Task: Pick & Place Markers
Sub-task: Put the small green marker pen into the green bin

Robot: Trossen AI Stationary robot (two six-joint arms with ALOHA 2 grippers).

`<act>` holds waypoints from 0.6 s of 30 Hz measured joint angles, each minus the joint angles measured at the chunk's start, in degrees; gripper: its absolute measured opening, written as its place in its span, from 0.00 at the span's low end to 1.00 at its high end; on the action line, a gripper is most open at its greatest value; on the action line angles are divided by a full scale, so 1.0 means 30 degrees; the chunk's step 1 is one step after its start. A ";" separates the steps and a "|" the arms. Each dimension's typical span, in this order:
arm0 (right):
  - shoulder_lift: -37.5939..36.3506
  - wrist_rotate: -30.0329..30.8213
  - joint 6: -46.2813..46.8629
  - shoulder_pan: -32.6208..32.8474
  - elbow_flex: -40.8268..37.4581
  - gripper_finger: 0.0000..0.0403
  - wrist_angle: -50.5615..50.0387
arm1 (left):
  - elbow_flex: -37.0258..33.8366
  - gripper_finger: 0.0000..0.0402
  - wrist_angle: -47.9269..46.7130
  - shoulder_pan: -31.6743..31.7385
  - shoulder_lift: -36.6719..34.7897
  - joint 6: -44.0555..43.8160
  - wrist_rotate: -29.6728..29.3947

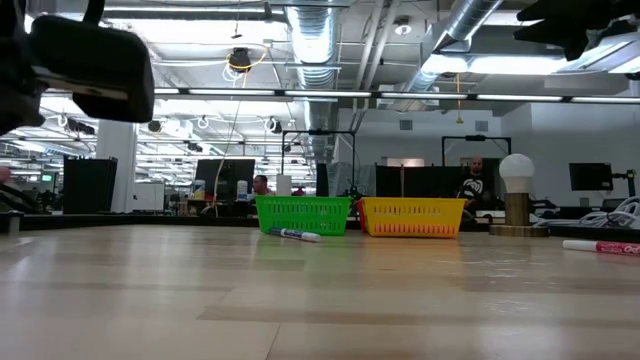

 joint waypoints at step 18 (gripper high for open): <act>0.0007 0.0000 0.0007 -0.0007 0.0000 0.42 0.0002 | -0.1712 0.24 0.1749 0.0401 -0.0124 0.0554 0.0131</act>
